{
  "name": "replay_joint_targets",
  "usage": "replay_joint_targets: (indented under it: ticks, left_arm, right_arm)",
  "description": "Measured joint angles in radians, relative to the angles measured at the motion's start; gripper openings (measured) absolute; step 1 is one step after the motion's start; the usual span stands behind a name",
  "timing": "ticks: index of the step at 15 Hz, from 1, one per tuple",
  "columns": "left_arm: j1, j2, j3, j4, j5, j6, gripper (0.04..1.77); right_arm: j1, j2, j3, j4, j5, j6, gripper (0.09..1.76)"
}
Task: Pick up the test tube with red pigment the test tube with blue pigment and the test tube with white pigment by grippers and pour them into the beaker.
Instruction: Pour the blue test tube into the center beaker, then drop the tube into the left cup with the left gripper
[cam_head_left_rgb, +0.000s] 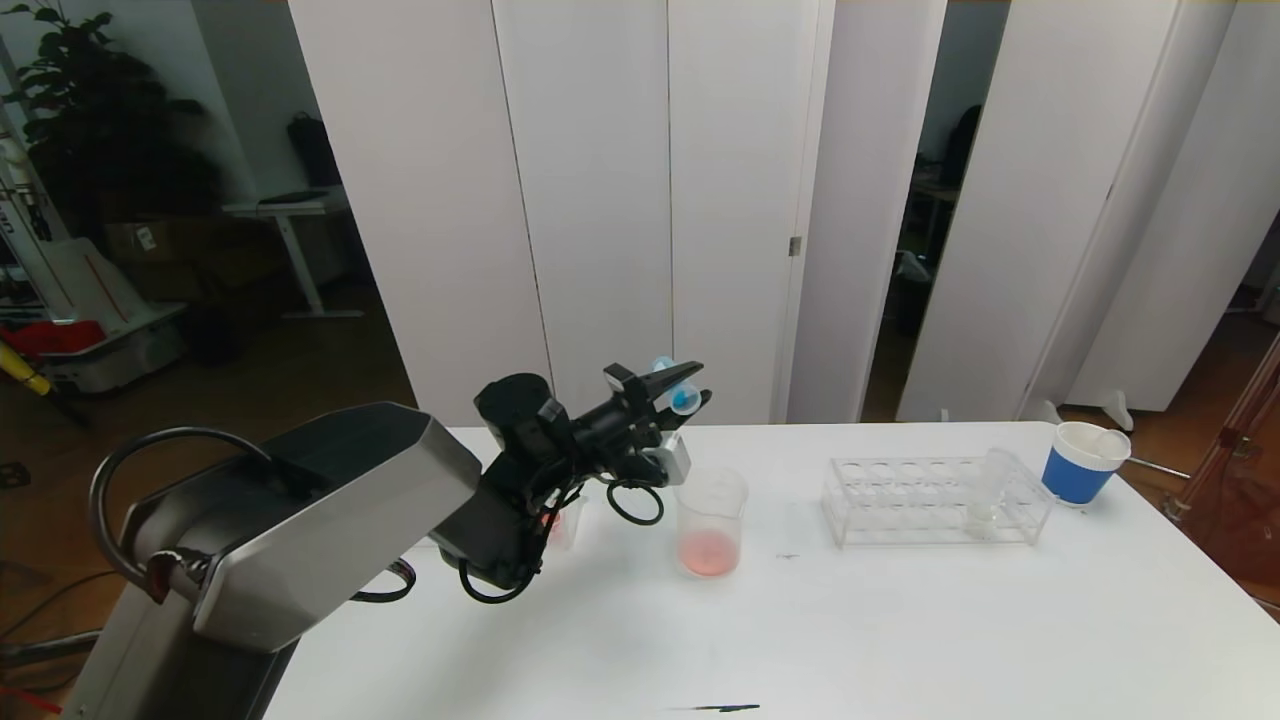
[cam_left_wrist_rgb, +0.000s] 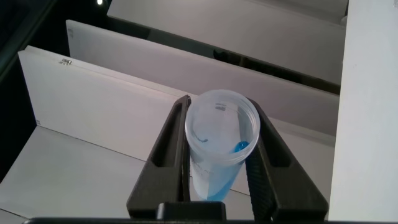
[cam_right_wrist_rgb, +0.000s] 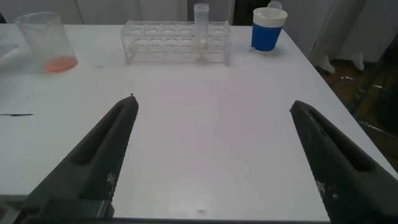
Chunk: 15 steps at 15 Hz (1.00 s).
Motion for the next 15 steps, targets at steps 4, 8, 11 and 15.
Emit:
replay_joint_targets:
  ticks: [4,8,11,15]
  left_arm:
    - [-0.003,0.000,0.000,-0.003,0.005,0.023,0.58]
    - [-0.005,0.003,0.000,-0.004,0.013,0.033,0.58]
    - [-0.007,0.003,-0.001,-0.006,0.019,0.047,0.58]
    - [-0.007,0.003,-0.003,-0.027,0.018,0.046,0.58]
  right_arm:
    - [0.000,0.000,0.000,0.000,0.000,0.000,1.75]
    - [0.000,0.000,0.000,0.000,0.000,0.000,1.75]
    - [0.000,0.000,0.000,0.000,0.000,0.000,1.75]
    - [0.000,0.000,0.000,0.000,0.000,0.000,1.75]
